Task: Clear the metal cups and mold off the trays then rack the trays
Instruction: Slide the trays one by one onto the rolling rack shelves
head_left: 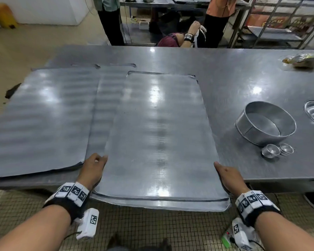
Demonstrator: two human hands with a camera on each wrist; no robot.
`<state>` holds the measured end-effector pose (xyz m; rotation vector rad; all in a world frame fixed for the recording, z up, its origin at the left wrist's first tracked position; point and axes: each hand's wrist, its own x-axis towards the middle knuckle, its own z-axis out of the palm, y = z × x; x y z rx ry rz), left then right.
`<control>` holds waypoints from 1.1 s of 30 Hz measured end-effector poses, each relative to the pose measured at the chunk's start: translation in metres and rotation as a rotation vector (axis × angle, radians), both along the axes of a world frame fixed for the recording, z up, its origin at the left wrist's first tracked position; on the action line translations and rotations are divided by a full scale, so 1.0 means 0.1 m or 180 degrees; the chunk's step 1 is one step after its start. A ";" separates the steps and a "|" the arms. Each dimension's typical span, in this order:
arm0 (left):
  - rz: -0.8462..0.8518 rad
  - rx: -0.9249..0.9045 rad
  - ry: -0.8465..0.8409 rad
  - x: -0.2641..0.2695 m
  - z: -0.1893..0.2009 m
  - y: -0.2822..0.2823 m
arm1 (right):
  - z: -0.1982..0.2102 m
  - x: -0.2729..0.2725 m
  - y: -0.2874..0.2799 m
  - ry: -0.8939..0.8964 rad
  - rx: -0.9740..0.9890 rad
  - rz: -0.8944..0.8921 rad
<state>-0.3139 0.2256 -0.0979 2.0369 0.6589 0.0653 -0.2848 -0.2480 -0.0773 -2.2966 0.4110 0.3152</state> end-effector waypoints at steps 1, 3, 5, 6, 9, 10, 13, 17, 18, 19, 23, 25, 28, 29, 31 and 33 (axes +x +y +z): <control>-0.0005 -0.0028 0.0018 -0.01 -0.03 0.00 | -0.06 -0.02 -0.01 -0.0040 0.0076 -0.0097; -0.0054 -0.0272 0.0042 -0.04 -0.12 0.01 | -0.14 -0.05 -0.03 -0.0171 0.0226 -0.0157; -0.0103 -0.0624 0.0060 -0.08 -0.16 0.01 | -0.18 -0.08 -0.06 -0.0266 0.0466 -0.0083; -0.0107 -0.0815 0.0025 -0.07 -0.15 0.01 | -0.17 -0.08 -0.07 -0.0294 0.0636 -0.0084; -0.0134 -0.1128 -0.0031 -0.04 0.00 -0.10 | -0.18 -0.03 -0.11 -0.0122 0.1402 -0.0329; -0.0161 -0.1083 -0.0042 -0.03 0.04 -0.14 | -0.17 -0.01 -0.10 -0.0089 0.1516 -0.0426; -0.0248 -0.0977 -0.0065 -0.03 0.08 -0.25 | -0.15 0.02 -0.07 -0.0198 0.1301 -0.0459; -0.0245 -0.0913 -0.0031 -0.02 0.05 -0.23 | -0.08 -0.06 -0.05 -0.0254 0.0858 -0.0169; -0.0218 -0.0900 -0.0059 -0.01 0.05 -0.22 | -0.08 -0.07 -0.07 -0.0298 0.0842 -0.0142; -0.0204 -0.0893 -0.0117 0.00 0.05 -0.22 | -0.08 -0.06 -0.09 -0.0351 0.0875 -0.0131; -0.0164 -0.0772 -0.0314 0.01 0.16 -0.26 | -0.01 -0.01 -0.11 -0.0523 0.0988 -0.0177; -0.0181 -0.0794 -0.0386 -0.01 0.24 -0.27 | 0.06 0.02 -0.09 -0.0608 0.1061 -0.0138; -0.0206 -0.0675 -0.0516 -0.04 0.36 -0.23 | 0.16 0.12 -0.03 -0.0668 0.1144 -0.0082; -0.0216 -0.0591 -0.0571 -0.04 0.43 -0.20 | 0.21 0.16 0.01 -0.0701 0.1155 -0.0055; -0.0185 -0.0531 -0.0670 -0.03 0.57 -0.08 | 0.36 0.27 0.15 -0.0766 0.1157 0.0042; -0.0072 -0.0545 -0.0783 -0.01 0.74 0.09 | 0.57 0.41 0.38 -0.0881 0.1160 0.0193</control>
